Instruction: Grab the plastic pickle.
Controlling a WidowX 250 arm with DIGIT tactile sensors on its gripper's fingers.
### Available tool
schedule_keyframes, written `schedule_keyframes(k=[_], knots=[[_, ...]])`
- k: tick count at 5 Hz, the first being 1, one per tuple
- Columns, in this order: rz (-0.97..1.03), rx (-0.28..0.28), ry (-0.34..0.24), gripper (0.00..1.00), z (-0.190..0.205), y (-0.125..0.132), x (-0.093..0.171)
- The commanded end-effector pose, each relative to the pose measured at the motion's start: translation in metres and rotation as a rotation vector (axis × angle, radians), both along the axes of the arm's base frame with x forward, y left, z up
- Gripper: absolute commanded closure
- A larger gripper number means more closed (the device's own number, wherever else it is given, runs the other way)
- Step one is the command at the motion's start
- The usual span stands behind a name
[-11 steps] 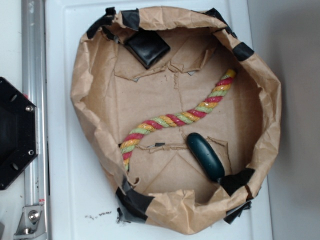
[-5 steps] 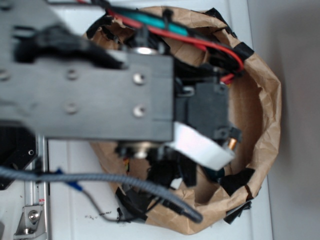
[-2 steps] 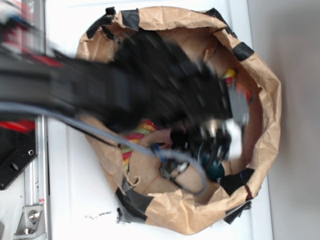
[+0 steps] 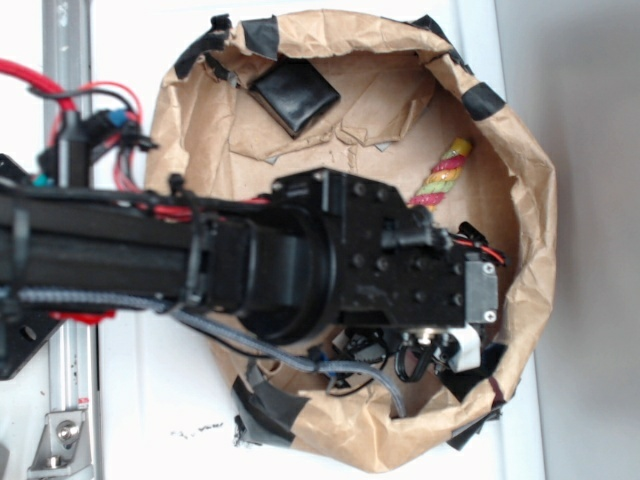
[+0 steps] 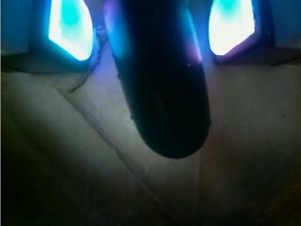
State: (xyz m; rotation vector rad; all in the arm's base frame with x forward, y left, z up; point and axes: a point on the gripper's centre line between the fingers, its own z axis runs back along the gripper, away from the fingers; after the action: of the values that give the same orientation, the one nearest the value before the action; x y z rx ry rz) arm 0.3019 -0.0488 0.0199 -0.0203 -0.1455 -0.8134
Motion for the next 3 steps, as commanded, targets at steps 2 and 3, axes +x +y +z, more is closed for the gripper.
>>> schedule_keyframes(k=[2,3], knots=[[0.111,0.000,-0.040,1.00,0.035,0.009,-0.004],[0.300,0.026,-0.138,1.00,0.084,0.031,-0.010]])
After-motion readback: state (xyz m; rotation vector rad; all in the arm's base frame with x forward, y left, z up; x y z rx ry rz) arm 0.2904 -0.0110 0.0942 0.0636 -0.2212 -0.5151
